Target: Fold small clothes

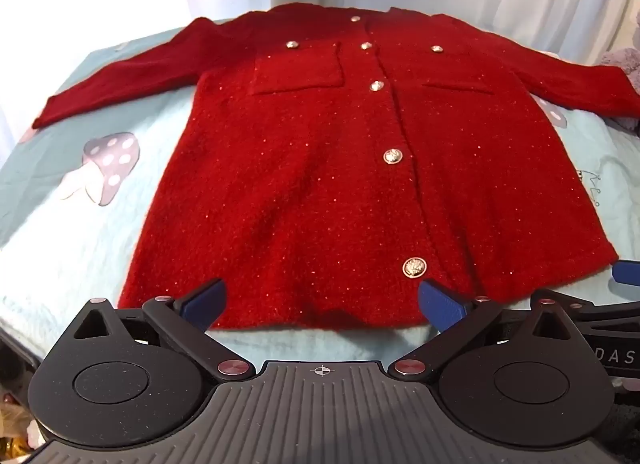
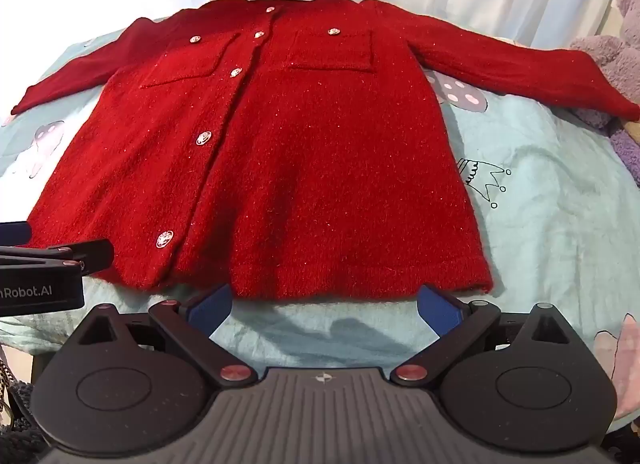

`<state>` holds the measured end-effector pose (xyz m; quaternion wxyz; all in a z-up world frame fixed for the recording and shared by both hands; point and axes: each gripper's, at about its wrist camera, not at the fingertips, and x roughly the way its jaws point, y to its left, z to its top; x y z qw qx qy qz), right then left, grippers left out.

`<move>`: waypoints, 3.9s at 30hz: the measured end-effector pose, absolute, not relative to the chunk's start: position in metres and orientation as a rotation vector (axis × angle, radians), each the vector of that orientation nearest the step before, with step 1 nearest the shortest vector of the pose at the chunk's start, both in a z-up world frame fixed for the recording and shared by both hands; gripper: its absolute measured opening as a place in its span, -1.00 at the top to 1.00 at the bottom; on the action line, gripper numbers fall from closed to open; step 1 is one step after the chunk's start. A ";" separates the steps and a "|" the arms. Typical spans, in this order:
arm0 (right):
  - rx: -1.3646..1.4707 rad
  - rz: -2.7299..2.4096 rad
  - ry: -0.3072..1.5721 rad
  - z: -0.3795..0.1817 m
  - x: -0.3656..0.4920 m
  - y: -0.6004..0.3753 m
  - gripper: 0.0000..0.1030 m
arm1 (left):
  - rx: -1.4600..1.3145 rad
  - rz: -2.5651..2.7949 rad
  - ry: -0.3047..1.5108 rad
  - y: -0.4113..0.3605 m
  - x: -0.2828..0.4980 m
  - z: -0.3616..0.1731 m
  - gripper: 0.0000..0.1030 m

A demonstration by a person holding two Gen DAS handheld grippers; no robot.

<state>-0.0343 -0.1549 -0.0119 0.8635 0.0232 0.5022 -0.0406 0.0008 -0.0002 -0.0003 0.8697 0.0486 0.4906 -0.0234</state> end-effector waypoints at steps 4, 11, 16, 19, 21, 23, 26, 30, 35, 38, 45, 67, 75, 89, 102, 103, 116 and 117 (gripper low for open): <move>0.043 -0.089 1.049 -0.011 -0.034 -0.154 -0.92 | 0.081 -0.055 1.028 0.003 0.003 -0.001 -1.00; 0.044 -0.085 1.051 -0.012 -0.034 -0.152 -0.92 | 0.074 -0.067 1.026 0.002 0.002 -0.003 -1.00; 0.044 -0.084 1.052 -0.012 -0.031 -0.152 -0.92 | 0.075 -0.072 1.032 0.005 0.004 -0.002 -1.00; 0.044 -0.085 1.055 -0.012 -0.031 -0.153 -0.92 | 0.078 -0.072 1.035 0.004 0.005 -0.002 -1.00; 0.043 -0.085 1.056 -0.011 -0.030 -0.153 -0.92 | 0.076 -0.071 1.037 0.005 0.005 -0.002 -1.00; 0.040 -0.085 1.053 -0.012 -0.030 -0.152 -0.92 | 0.074 -0.069 1.039 0.005 0.006 -0.002 -1.00; 0.039 -0.085 1.053 -0.012 -0.029 -0.152 -0.92 | 0.074 -0.070 1.042 0.004 0.007 -0.002 -1.00; 0.040 -0.084 1.056 -0.013 -0.029 -0.153 -0.92 | 0.076 -0.073 1.044 0.004 0.007 -0.002 -1.00; 0.039 -0.084 1.057 -0.013 -0.028 -0.154 -0.92 | 0.074 -0.078 1.053 0.005 0.008 -0.003 -1.00; 0.036 -0.085 1.059 -0.013 -0.028 -0.153 -0.92 | 0.074 -0.081 1.059 0.005 0.010 -0.003 -1.00; 0.036 -0.088 1.061 -0.012 -0.027 -0.153 -0.92 | 0.074 -0.082 1.070 0.005 0.013 -0.004 -1.00; 0.035 -0.091 1.063 -0.010 -0.025 -0.154 -0.92 | 0.044 -0.070 1.099 0.010 0.018 -0.008 -1.00; 0.039 -0.094 1.065 -0.011 -0.024 -0.155 -0.92 | 0.045 -0.069 1.099 0.011 0.018 -0.009 -1.00; 0.040 -0.094 1.068 -0.013 -0.024 -0.155 -0.92 | 0.044 -0.061 1.098 0.011 0.017 -0.009 -1.00; 0.054 -0.096 1.074 -0.016 -0.023 -0.158 -0.92 | 0.046 -0.055 1.112 0.010 0.022 -0.012 -1.00; 0.056 -0.095 1.074 -0.016 -0.022 -0.158 -0.92 | 0.046 -0.056 1.115 0.010 0.022 -0.013 -1.00; 0.069 -0.083 1.085 -0.019 -0.020 -0.162 -0.92 | 0.039 -0.042 1.134 0.009 0.022 -0.017 -1.00; 0.071 -0.081 1.085 -0.019 -0.020 -0.162 -0.92 | 0.038 -0.040 1.136 0.008 0.023 -0.017 -1.00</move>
